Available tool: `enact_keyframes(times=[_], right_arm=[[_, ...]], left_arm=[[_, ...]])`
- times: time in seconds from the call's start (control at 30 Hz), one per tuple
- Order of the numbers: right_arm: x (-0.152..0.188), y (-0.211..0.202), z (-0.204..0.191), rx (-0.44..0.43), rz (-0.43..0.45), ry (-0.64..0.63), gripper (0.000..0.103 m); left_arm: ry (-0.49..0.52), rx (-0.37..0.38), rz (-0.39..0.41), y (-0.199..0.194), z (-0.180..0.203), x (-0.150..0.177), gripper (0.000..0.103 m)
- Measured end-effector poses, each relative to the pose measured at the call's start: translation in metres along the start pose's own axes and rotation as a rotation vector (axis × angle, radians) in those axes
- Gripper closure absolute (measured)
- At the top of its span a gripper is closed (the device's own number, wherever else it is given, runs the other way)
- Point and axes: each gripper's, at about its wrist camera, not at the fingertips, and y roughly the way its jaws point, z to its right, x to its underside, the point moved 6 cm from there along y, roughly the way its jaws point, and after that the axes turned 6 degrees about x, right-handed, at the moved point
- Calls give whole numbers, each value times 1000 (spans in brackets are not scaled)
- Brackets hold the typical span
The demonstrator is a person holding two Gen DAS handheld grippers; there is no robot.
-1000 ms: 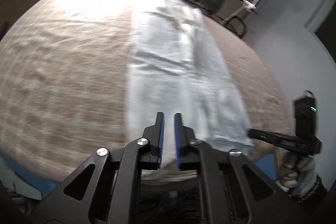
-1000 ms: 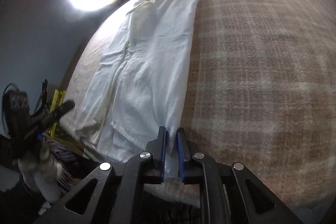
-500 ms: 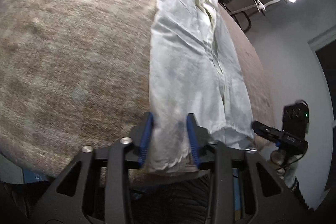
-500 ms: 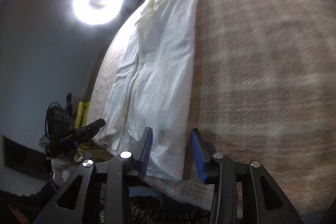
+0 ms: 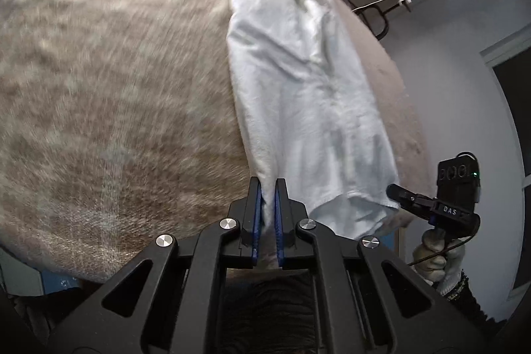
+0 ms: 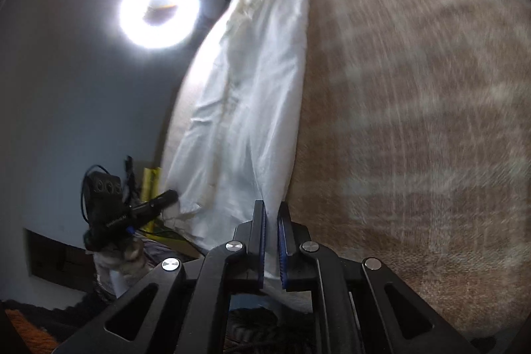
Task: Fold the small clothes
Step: 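Grasp the hem of the folded shirt strip with the left gripper, then lift the hem with the left gripper and fold it up toward the collar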
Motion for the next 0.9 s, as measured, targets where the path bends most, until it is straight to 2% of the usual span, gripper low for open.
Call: enact_keyframes(times=[0.03, 0.07, 0.1, 0.17, 0.23, 0.33, 0.4, 0.43, 0.47, 0.5, 0.7, 0.9], right_arm=[[1, 0, -1, 16, -3, -18, 92], [2, -1, -1, 23, -8, -28, 80], [2, -4, -2, 15, -8, -34, 66], [-2, -16, -1, 4, 26, -38, 54], [-8, -20, 3, -17, 41, -24, 51], [-10, -9, 8, -66, -16, 9, 57], [-3, 6, -1, -91, -73, -12, 75], [1, 13, -7, -94, -96, -35, 79], [3, 17, -14, -90, -106, -51, 88], [0, 20, -16, -88, -108, -56, 91], [-10, 8, -18, -164, -59, 1, 95], [-34, -12, -26, -225, 7, 18, 95]], left_arm=[[-11, -1, 2, 1, -3, 1, 97], [-24, 3, 3, 0, -6, 0, 94], [-39, 8, 1, 0, -9, 0, 86], [-61, 24, 2, -2, -12, 1, 79], [-70, 36, -2, -2, -13, 2, 79], [-66, 57, -15, -1, -9, 6, 79], [-49, 65, -32, 1, -6, 10, 83], [-42, 67, -41, 2, -4, 11, 90], [-46, 74, -46, 3, -3, 11, 95], [-55, 88, -48, 3, -2, 11, 96], [-55, 130, -53, 2, 14, -3, 98], [-51, 193, -31, -9, 34, -34, 98]])
